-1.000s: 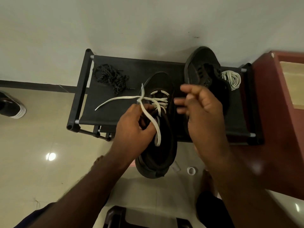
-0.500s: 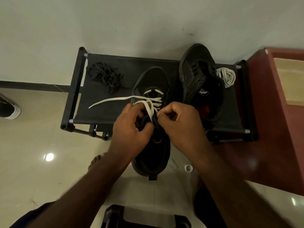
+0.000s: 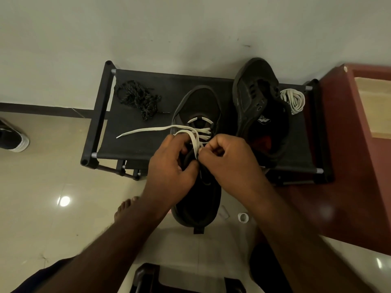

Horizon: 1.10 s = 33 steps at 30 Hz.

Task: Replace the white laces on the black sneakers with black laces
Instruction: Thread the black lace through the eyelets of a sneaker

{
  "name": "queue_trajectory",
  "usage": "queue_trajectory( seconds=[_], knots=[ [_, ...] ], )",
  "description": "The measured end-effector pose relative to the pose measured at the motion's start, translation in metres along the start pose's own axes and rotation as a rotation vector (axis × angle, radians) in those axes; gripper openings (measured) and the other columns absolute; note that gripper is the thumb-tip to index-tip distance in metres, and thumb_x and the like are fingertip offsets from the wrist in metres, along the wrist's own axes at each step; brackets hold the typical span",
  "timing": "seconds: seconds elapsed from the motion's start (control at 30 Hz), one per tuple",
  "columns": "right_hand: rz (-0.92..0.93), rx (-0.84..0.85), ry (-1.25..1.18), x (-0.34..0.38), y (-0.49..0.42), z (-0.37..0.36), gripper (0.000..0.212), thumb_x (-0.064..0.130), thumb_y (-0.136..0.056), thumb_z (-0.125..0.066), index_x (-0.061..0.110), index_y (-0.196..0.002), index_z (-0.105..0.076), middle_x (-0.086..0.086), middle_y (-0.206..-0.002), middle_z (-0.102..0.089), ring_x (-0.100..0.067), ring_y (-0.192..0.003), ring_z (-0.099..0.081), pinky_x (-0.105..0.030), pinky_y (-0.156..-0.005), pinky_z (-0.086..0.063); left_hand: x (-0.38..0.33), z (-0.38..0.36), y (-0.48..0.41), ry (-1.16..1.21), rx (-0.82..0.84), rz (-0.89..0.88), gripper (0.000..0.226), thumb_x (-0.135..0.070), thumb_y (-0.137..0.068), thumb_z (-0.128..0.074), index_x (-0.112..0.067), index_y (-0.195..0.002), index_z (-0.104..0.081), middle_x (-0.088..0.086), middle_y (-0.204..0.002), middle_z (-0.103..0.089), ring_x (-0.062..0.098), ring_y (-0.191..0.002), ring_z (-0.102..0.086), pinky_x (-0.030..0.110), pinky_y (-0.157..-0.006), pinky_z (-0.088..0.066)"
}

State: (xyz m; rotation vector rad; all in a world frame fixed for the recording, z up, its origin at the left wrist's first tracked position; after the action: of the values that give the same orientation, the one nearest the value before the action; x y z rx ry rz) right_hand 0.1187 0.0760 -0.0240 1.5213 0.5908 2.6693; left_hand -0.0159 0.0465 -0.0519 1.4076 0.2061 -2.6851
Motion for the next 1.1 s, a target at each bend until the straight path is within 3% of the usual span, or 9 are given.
queue_trajectory(
  seconds=[0.13, 0.27, 0.5, 0.67, 0.73, 0.83, 0.97, 1.1],
  knots=[
    [-0.012, -0.056, 0.007, -0.003, -0.002, 0.001, 0.008, 0.022, -0.088, -0.067, 0.018, -0.082, -0.065, 0.002, -0.07, -0.066, -0.012, -0.064, -0.065, -0.032, -0.061, -0.058, 0.0, 0.001, 0.0, 0.002, 0.006, 0.005, 0.031, -0.021, -0.076, -0.061, -0.021, -0.107, -0.061, -0.006, -0.089, -0.053, 0.01, -0.078, -0.052, 0.02, -0.065, -0.043],
    [0.017, -0.006, 0.014, -0.004, -0.003, 0.005, 0.004, 0.021, -0.09, -0.069, 0.022, -0.088, -0.066, 0.005, -0.07, -0.065, -0.008, -0.061, -0.064, -0.022, -0.053, -0.053, 0.0, 0.002, -0.001, 0.016, -0.001, 0.007, 0.036, -0.02, -0.074, -0.061, -0.019, -0.109, -0.061, -0.005, -0.088, -0.054, 0.013, -0.077, -0.054, 0.031, -0.065, -0.047],
    [0.13, -0.072, 0.083, -0.002, -0.004, -0.001, 0.008, 0.018, -0.088, -0.068, 0.02, -0.081, -0.064, 0.007, -0.067, -0.062, -0.006, -0.058, -0.058, -0.023, -0.057, -0.051, -0.001, 0.001, -0.001, 0.001, 0.002, 0.004, 0.038, -0.02, -0.076, -0.062, -0.018, -0.114, -0.061, -0.003, -0.089, -0.054, 0.014, -0.077, -0.054, 0.037, -0.066, -0.05],
    [0.084, -0.111, -0.158, 0.001, -0.002, 0.003, 0.007, 0.018, -0.093, -0.06, 0.015, -0.087, -0.062, 0.003, -0.066, -0.061, -0.004, -0.055, -0.055, -0.017, -0.051, -0.045, -0.001, 0.002, -0.001, 0.009, 0.008, 0.011, 0.037, -0.021, -0.074, -0.06, -0.02, -0.11, -0.061, -0.005, -0.089, -0.054, 0.009, -0.078, -0.053, 0.026, -0.065, -0.045],
    [0.013, -0.101, -0.238, 0.001, -0.003, 0.009, 0.01, 0.019, -0.094, -0.058, 0.014, -0.087, -0.061, 0.002, -0.064, -0.059, -0.003, -0.052, -0.053, -0.017, -0.049, -0.045, -0.001, 0.002, -0.001, 0.02, 0.01, 0.018, 0.037, -0.021, -0.074, -0.06, -0.02, -0.111, -0.061, -0.003, -0.091, -0.056, 0.012, -0.08, -0.055, 0.03, -0.066, -0.048],
    [-0.034, -0.04, -0.165, -0.001, -0.002, 0.009, 0.004, 0.021, -0.091, -0.066, 0.019, -0.088, -0.065, 0.005, -0.071, -0.064, -0.004, -0.058, -0.061, -0.016, -0.051, -0.046, 0.0, 0.002, -0.002, 0.023, 0.009, 0.02, 0.038, -0.021, -0.074, -0.061, -0.019, -0.112, -0.061, -0.002, -0.092, -0.056, 0.013, -0.079, -0.055, 0.036, -0.068, -0.051],
    [0.038, -0.038, -0.056, 0.0, -0.001, 0.006, 0.008, 0.023, -0.094, -0.067, 0.017, -0.09, -0.069, 0.007, -0.071, -0.065, -0.003, -0.061, -0.062, -0.015, -0.054, -0.046, -0.001, 0.002, -0.002, 0.031, 0.004, 0.01, 0.035, -0.02, -0.073, -0.06, -0.021, -0.108, -0.061, -0.003, -0.088, -0.055, 0.015, -0.077, -0.055, 0.04, -0.066, -0.051],
    [0.01, -0.077, -0.283, -0.001, -0.002, 0.007, 0.011, 0.022, -0.099, -0.061, 0.014, -0.096, -0.068, 0.011, -0.059, -0.059, 0.001, -0.052, -0.055, -0.013, -0.052, -0.043, 0.002, 0.001, -0.003, 0.038, 0.005, 0.024, 0.037, -0.02, -0.073, -0.059, -0.02, -0.11, -0.061, -0.001, -0.091, -0.058, 0.018, -0.079, -0.058, 0.045, -0.068, -0.052]
  ],
)
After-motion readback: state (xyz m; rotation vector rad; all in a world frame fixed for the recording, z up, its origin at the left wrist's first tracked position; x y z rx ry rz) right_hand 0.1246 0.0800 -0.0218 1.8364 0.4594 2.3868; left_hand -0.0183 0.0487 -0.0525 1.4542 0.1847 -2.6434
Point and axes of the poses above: each hand's wrist, its own y-axis away from the middle knuckle, its own z-axis out of the back of the hand, x = y × z, the point moved 4 cm from there along -y, towards the middle knuckle
